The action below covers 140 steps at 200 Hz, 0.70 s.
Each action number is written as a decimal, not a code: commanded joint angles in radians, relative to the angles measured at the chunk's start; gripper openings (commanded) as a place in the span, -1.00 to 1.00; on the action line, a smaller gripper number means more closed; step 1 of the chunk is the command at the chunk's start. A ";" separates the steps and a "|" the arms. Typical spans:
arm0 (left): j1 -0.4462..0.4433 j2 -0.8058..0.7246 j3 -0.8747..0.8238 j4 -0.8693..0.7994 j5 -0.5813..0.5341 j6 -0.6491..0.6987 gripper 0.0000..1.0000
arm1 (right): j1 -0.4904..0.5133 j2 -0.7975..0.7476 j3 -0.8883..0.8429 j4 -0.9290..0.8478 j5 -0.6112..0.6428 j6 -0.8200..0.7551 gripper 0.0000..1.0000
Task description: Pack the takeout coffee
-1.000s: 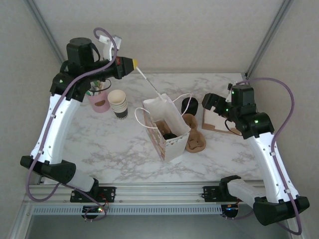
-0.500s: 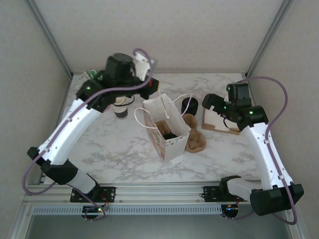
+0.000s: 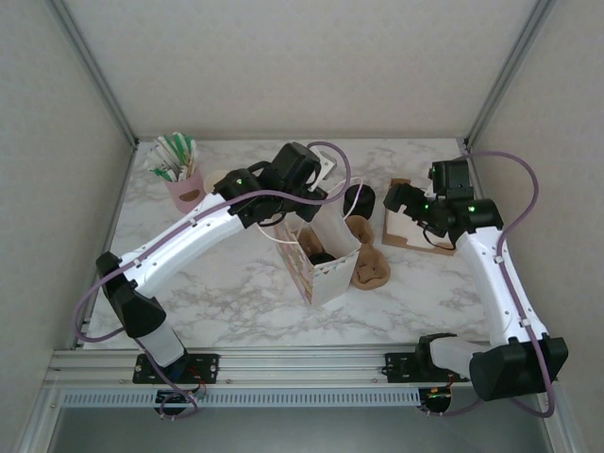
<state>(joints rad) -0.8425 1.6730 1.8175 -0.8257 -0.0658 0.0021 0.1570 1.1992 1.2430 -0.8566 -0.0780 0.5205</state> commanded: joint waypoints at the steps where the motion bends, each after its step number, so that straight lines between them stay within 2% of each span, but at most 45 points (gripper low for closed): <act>1: 0.004 0.002 -0.013 -0.010 -0.063 0.009 -0.73 | -0.010 0.029 -0.012 0.001 -0.021 -0.010 0.98; 14: 0.009 0.012 -0.015 -0.012 -0.051 0.003 -0.46 | -0.017 0.041 -0.014 0.000 -0.018 -0.017 0.97; 57: 0.055 -0.040 0.017 0.073 0.021 -0.037 0.17 | -0.055 0.072 -0.021 0.001 -0.023 -0.037 0.98; 83: 0.145 -0.107 -0.015 0.173 0.138 -0.107 0.56 | -0.062 0.105 -0.010 -0.004 -0.012 -0.052 0.97; 110: 0.262 -0.191 -0.140 0.305 0.252 -0.211 0.94 | -0.073 0.160 0.009 -0.014 0.010 -0.069 0.98; 140: 0.387 -0.285 -0.315 0.431 0.337 -0.333 0.99 | -0.090 0.236 0.049 -0.029 0.022 -0.086 0.87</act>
<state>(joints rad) -0.5247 1.4517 1.6138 -0.5316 0.1490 -0.1993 0.0826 1.3857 1.2430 -0.8585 -0.0776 0.4641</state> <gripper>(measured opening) 0.993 0.963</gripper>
